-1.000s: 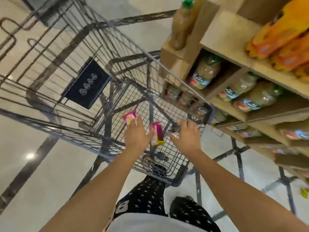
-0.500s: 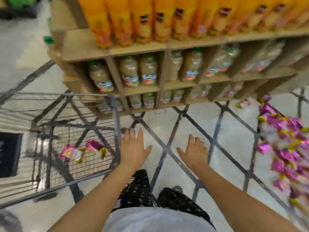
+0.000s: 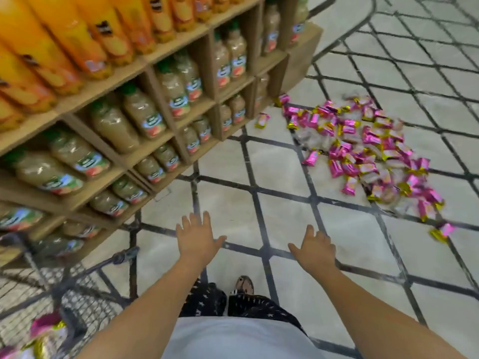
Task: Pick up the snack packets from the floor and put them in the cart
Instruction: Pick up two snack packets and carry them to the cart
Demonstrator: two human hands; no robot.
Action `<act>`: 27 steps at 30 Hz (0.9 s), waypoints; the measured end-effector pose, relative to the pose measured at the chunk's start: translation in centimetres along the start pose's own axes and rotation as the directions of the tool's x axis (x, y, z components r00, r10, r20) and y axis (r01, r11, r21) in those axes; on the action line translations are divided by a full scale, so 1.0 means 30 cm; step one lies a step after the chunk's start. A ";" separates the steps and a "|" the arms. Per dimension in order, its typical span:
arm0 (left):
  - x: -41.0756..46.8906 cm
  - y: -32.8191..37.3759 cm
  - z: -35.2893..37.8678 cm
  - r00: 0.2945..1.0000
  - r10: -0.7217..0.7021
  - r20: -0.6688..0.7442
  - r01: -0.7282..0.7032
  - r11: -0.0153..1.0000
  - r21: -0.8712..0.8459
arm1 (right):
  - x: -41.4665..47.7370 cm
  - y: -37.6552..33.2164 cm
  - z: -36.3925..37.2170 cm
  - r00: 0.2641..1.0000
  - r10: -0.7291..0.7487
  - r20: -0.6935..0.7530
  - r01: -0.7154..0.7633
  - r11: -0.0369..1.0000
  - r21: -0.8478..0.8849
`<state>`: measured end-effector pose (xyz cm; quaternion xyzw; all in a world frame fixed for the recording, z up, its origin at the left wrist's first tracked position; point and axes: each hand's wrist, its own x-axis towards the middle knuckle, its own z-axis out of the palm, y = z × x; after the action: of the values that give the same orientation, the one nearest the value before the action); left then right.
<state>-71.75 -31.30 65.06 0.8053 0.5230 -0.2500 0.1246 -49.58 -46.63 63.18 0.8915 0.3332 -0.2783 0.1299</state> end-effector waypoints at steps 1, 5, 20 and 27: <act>0.018 0.041 -0.014 1.000 0.017 0.001 -0.017 1.000 0.023 | 0.008 0.037 0.003 0.999 0.043 0.009 -0.043 0.999 0.032; 0.107 0.187 -0.077 0.993 0.115 -0.007 -0.114 0.987 0.110 | 0.063 0.142 -0.003 0.984 0.171 0.052 -0.177 0.972 0.152; 0.836 0.721 -0.453 0.948 0.316 0.036 -0.316 0.922 0.225 | 0.642 0.406 -0.374 0.853 0.486 0.192 -0.518 0.740 0.430; 1.095 1.022 -0.644 0.947 0.309 0.090 -0.322 0.899 0.296 | 0.832 0.512 -0.517 0.795 0.548 0.260 -0.586 0.585 0.560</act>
<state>-27.99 -9.68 61.99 0.8835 0.3377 -0.3212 0.0475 -17.43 -38.58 61.94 0.9333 -0.0819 -0.3411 -0.0760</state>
